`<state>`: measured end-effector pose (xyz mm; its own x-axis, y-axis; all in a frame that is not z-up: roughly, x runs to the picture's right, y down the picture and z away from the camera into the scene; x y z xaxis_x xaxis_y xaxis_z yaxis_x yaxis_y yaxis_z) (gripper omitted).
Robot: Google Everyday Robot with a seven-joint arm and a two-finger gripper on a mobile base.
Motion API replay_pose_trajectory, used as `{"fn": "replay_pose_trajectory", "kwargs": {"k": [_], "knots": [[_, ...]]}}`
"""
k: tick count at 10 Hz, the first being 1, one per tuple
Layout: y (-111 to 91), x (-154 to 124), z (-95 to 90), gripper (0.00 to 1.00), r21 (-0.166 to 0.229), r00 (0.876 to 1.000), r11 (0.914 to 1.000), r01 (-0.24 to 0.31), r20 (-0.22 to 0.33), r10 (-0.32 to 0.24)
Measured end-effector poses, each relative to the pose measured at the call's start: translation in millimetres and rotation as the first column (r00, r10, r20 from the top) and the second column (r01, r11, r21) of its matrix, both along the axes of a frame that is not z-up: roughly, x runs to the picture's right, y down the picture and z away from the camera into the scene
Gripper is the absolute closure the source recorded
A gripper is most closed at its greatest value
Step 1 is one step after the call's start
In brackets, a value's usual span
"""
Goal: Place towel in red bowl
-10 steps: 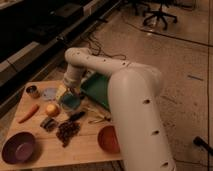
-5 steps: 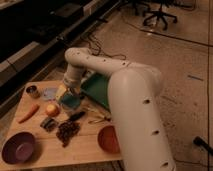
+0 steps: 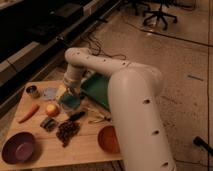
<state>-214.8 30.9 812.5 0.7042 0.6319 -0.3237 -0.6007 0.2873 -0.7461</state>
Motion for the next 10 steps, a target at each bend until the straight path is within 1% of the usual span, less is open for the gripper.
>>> {"fn": "replay_pose_trajectory", "kwargs": {"k": [8,9,10], "knots": [[-0.2,0.0,0.0,0.20,0.000,1.000,1.0000,0.000,0.000,0.000],[-1.8,0.8,0.1,0.20,-0.001,1.000,1.0000,0.003,-0.003,-0.003],[-4.2,0.9,0.0,0.20,-0.004,1.000,0.9998,0.020,-0.016,-0.020]]}}
